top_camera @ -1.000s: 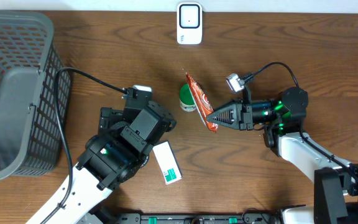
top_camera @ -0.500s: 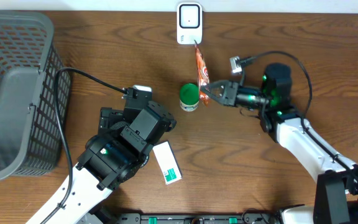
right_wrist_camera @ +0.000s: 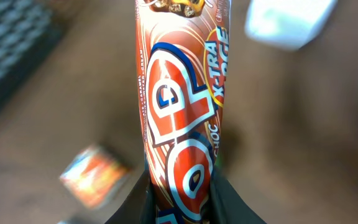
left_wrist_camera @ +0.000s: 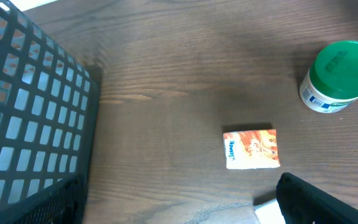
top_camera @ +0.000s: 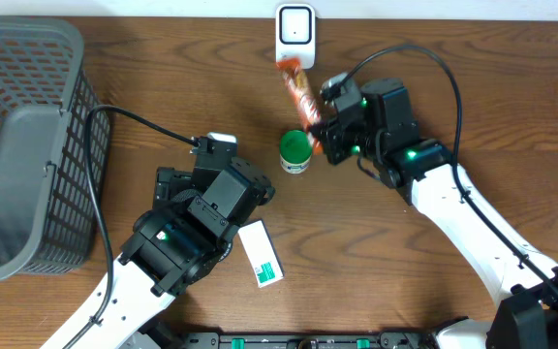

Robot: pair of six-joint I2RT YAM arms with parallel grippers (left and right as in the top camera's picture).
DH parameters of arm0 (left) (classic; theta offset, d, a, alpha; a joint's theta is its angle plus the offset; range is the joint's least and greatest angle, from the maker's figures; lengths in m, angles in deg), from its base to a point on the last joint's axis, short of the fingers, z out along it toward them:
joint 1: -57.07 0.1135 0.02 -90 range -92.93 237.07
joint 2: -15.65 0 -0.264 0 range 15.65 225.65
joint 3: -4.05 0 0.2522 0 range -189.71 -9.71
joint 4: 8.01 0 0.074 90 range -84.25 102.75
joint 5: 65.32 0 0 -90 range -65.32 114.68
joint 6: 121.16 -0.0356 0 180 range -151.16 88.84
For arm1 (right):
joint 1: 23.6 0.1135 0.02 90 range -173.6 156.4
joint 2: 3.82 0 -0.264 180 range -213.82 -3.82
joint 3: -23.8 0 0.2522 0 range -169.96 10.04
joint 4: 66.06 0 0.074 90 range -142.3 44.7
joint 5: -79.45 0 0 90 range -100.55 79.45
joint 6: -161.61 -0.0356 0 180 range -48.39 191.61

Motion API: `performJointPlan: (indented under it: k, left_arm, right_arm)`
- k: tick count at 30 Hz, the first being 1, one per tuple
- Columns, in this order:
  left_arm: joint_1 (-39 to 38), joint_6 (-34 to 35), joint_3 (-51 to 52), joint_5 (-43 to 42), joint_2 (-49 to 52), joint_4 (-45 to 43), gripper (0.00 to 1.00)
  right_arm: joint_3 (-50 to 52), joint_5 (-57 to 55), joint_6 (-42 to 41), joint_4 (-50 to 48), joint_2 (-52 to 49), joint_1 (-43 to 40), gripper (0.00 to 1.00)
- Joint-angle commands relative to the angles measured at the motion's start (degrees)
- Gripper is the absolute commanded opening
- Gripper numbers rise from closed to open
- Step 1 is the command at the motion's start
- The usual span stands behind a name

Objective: Scan the item barcode
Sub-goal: 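Hold the TOP bar barcode in front of the white scanner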

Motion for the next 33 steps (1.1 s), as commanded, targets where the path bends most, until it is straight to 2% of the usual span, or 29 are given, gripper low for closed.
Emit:
performJointPlan:
  k: [1, 7, 12, 20, 27, 33]
  left_arm:
    - [0.17, -0.28, -0.35, 0.70, -0.09, 0.15, 0.97]
    - [0.17, -0.28, -0.35, 0.70, -0.09, 0.15, 0.97]
    - [0.17, -0.28, -0.35, 0.70, -0.09, 0.15, 0.97]
    - [0.17, -0.28, -0.35, 0.70, -0.09, 0.15, 0.97]
    - [0.17, -0.28, -0.35, 0.70, -0.09, 0.15, 0.97]
    - [0.17, -0.28, -0.35, 0.70, -0.09, 0.15, 0.97]
  right_arm:
    - [-2.89, -9.73, 7.56, -3.45, -2.99, -0.98, 0.01]
    - [-13.94, -9.75, 11.41, -2.93, -17.09, -1.05, 0.01]
    - [-31.01, -9.70, 14.99, 2.32, -30.71, -1.36, 0.01]
    - [-53.44, -9.73, 20.13, 7.87, -45.83, -1.38, 0.01]
    - [-62.73, -8.44, 20.15, 8.33, -53.88, -1.92, 0.01]
    - [-63.60, -8.66, 20.37, 4.68, -55.58, -1.95, 0.01]
